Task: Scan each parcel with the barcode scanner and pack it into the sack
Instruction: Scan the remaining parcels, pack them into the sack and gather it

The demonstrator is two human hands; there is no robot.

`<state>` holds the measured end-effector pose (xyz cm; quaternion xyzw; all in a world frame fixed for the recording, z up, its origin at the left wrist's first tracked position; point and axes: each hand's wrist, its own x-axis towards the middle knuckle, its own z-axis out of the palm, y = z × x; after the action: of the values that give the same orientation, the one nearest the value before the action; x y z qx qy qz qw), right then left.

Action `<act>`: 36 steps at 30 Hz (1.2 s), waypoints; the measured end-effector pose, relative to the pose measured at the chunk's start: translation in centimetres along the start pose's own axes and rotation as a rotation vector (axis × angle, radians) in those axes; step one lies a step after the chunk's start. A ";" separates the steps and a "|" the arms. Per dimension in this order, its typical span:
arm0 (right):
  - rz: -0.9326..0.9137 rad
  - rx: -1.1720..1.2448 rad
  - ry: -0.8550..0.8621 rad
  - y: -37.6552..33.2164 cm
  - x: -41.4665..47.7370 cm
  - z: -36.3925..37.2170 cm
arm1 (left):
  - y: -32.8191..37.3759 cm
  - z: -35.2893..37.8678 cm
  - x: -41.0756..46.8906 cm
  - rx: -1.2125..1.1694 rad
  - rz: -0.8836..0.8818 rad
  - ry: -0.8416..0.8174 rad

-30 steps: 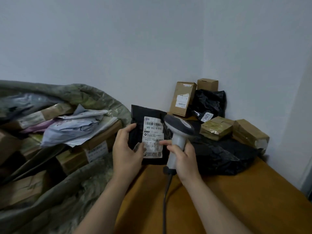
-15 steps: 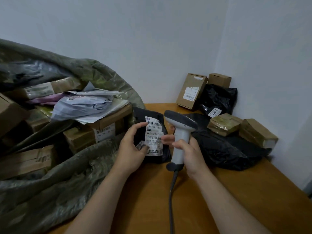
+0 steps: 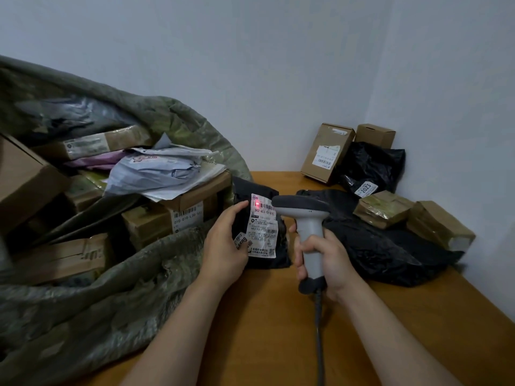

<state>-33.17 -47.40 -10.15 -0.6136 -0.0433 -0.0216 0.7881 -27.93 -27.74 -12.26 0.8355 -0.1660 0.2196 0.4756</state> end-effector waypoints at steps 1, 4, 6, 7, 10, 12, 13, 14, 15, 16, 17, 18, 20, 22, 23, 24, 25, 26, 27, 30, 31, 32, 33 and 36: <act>0.011 0.007 0.002 -0.1 0.0 0.0 | 0.0 0.0 0.0 0.003 -0.005 0.003; 0.024 0.034 0.003 -0.4 -0.1 0.0 | 0.0 -0.1 0.0 0.004 -0.026 0.010; 0.031 0.045 -0.002 -0.4 0.0 0.0 | 0.0 -0.1 0.0 0.003 -0.031 0.011; 0.035 0.044 -0.009 -0.4 0.0 -0.1 | 0.0 -0.1 0.0 0.002 -0.034 0.009; 0.036 0.004 -0.047 -0.4 0.1 -0.2 | 0.0 -0.2 0.0 -0.005 -0.046 0.011; 0.037 -0.024 -0.062 -0.4 0.1 -0.3 | 0.1 -0.2 0.0 -0.011 -0.061 0.012; 0.038 -0.030 -0.067 -0.4 0.1 -0.3 | 0.1 -0.2 0.0 -0.013 -0.068 0.013; 0.038 -0.032 -0.071 -0.4 0.1 -0.3 | 0.1 -0.2 0.0 -0.015 -0.074 0.015; 0.037 -0.028 -0.073 -0.4 0.1 -0.2 | 0.1 -0.3 0.0 -0.016 -0.078 0.016; 0.035 -0.022 -0.073 -0.4 0.1 -0.2 | 0.1 -0.3 0.0 -0.017 -0.081 0.016; 0.033 -0.015 -0.072 -0.4 0.0 -0.2 | 0.0 -0.3 0.0 -0.017 -0.085 0.014; 0.033 -0.008 -0.069 -0.5 0.0 -0.2 | 0.0 -0.3 0.0 -0.016 -0.090 0.011; 0.038 0.006 -0.063 -0.6 -0.1 -0.2 | -0.1 -0.3 0.0 -0.010 -0.099 0.015; 0.056 0.010 -0.063 -0.8 -0.1 -0.3 | -0.1 -0.3 0.0 0.011 -0.108 0.033; 0.075 0.010 -0.064 -0.8 -0.1 -0.3 | -0.2 -0.3 0.0 0.030 -0.117 0.047; 0.098 0.005 -0.067 -0.8 -0.1 -0.4 | -0.2 -0.4 0.1 0.053 -0.130 0.062; 0.122 -0.005 -0.067 -0.8 -0.1 -0.4 | -0.3 -0.4 0.1 0.076 -0.145 0.073; 0.143 -0.017 -0.068 -0.8 -0.1 -0.4 | -0.4 -0.4 0.1 0.096 -0.158 0.078; 0.160 -0.028 -0.072 -0.7 -0.1 -0.4 | -0.4 -0.4 0.1 0.111 -0.169 0.079; 0.192 -0.059 -0.086 -0.6 0.0 -0.4 | -0.5 -0.4 0.0 0.118 -0.191 0.066; 0.198 -0.064 -0.088 -0.5 0.0 -0.3 | -0.6 -0.4 0.0 0.116 -0.191 0.063; 0.203 -0.065 -0.090 -0.5 0.0 -0.4 | -0.6 -0.4 0.0 0.117 -0.190 0.061; 0.205 -0.067 -0.092 -0.5 0.0 -0.4 | -0.6 -0.3 0.0 0.120 -0.189 0.061; 0.217 -0.077 -0.092 -0.5 0.0 -0.5 | -0.7 -0.3 0.0 0.128 -0.182 0.062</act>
<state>-33.22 -48.02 -9.81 -0.6449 -0.0117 0.0902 0.7588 -27.67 -27.14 -12.58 0.8686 -0.0603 0.2113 0.4441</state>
